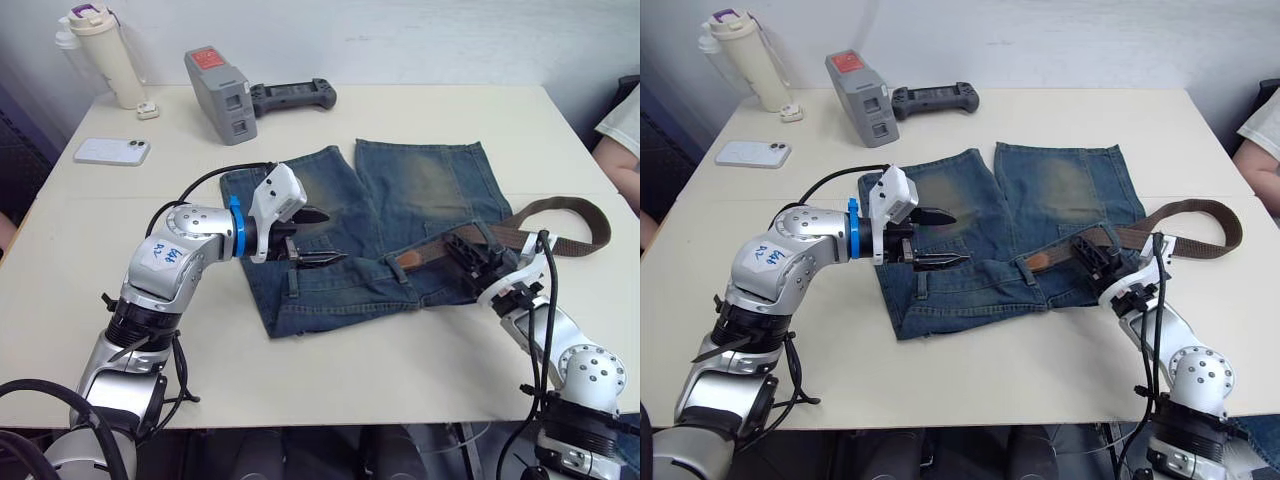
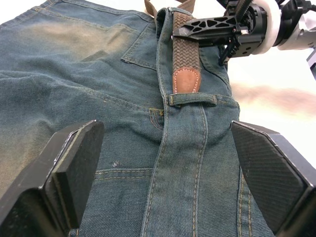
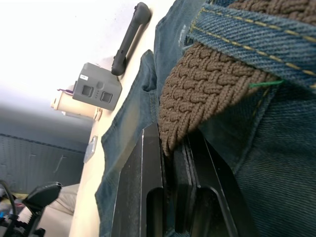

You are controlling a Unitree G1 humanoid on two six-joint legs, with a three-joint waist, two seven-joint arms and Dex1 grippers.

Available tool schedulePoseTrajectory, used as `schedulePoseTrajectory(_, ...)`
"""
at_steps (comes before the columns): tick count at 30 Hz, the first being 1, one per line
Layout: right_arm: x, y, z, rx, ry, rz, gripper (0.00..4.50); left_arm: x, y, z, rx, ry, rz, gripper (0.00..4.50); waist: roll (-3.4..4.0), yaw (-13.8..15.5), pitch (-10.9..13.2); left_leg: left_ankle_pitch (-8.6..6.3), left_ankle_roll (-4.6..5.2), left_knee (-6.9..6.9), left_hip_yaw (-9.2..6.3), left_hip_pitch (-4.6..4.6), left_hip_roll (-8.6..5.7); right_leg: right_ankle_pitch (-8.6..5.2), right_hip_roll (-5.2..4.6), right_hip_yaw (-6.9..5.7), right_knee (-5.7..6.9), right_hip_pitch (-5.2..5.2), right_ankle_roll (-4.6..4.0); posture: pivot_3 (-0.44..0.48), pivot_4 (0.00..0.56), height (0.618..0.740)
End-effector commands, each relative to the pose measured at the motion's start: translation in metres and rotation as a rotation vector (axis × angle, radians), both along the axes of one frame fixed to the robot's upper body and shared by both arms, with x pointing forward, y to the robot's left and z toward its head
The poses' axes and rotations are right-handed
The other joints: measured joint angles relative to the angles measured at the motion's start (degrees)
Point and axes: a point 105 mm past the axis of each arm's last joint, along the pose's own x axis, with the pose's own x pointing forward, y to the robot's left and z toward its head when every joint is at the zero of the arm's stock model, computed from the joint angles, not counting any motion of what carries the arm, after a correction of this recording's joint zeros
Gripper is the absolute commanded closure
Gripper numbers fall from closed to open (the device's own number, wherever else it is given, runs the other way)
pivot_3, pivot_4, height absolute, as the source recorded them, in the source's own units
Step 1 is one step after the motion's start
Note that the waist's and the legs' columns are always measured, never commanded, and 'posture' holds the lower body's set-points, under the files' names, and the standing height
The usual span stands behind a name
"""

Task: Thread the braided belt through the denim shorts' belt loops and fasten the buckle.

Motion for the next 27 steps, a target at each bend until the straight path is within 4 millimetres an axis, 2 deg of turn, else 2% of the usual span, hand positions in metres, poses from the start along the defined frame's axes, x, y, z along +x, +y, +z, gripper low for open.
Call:
schedulePoseTrajectory(1,-0.006,0.001,0.013,-0.020,-0.077,0.011,4.47,0.000,0.000,0.014,-0.008,-0.056,-0.010,0.00,0.00,0.00,0.00,0.00,0.00,0.00,0.00,0.00,0.00,0.00,0.00,0.00,0.00,0.00,0.00,0.000,0.150,0.664)
schedulePoseTrajectory(7,-0.010,0.002,0.011,-0.051,-0.102,0.047,4.47,-0.001,-0.002,0.014,-0.010,-0.055,-0.015,0.00,0.00,0.01,0.00,0.00,0.00,0.01,0.00,0.00,0.00,0.00,0.00,0.00,0.00,0.00,0.00,0.000,0.150,0.664)
schedulePoseTrajectory(10,-0.006,0.016,-0.002,-0.069,-0.076,0.088,4.47,-0.001,-0.001,0.014,-0.004,-0.055,-0.019,0.00,0.00,0.00,0.00,0.00,0.00,0.01,0.00,0.00,0.00,0.00,0.00,-0.01,0.00,0.01,0.00,0.000,0.150,0.664)
schedulePoseTrajectory(17,0.003,0.050,-0.018,-0.140,-0.045,0.098,4.47,-0.002,0.000,0.013,0.000,-0.053,-0.013,0.00,0.01,-0.26,-0.01,0.01,-0.02,-0.02,-0.01,0.05,0.02,0.00,0.03,-0.01,0.02,0.01,0.00,0.000,0.150,0.664)
schedulePoseTrajectory(21,-0.001,0.067,-0.018,-0.148,-0.040,0.125,4.47,-0.003,0.002,0.011,0.010,-0.050,-0.009,0.00,-0.01,-0.33,-0.02,0.01,-0.03,-0.01,-0.01,0.07,0.03,0.00,0.03,-0.01,0.03,0.03,0.00,0.000,0.150,0.664)
schedulePoseTrajectory(24,-0.005,0.086,-0.018,-0.162,-0.027,0.168,4.47,-0.004,0.002,0.001,0.060,-0.057,-0.019,0.00,0.00,-0.47,-0.02,0.02,-0.03,-0.02,-0.01,0.08,0.04,0.00,0.04,-0.01,0.03,0.03,0.00,0.000,0.150,0.664)
schedulePoseTrajectory(27,-0.005,0.093,-0.016,-0.105,0.006,0.167,4.47,-0.007,-0.001,-0.009,0.111,-0.078,-0.041,0.00,0.01,-0.47,-0.03,0.02,-0.04,-0.05,0.00,0.12,0.04,0.00,0.04,-0.01,0.04,0.02,0.00,0.000,0.150,0.664)
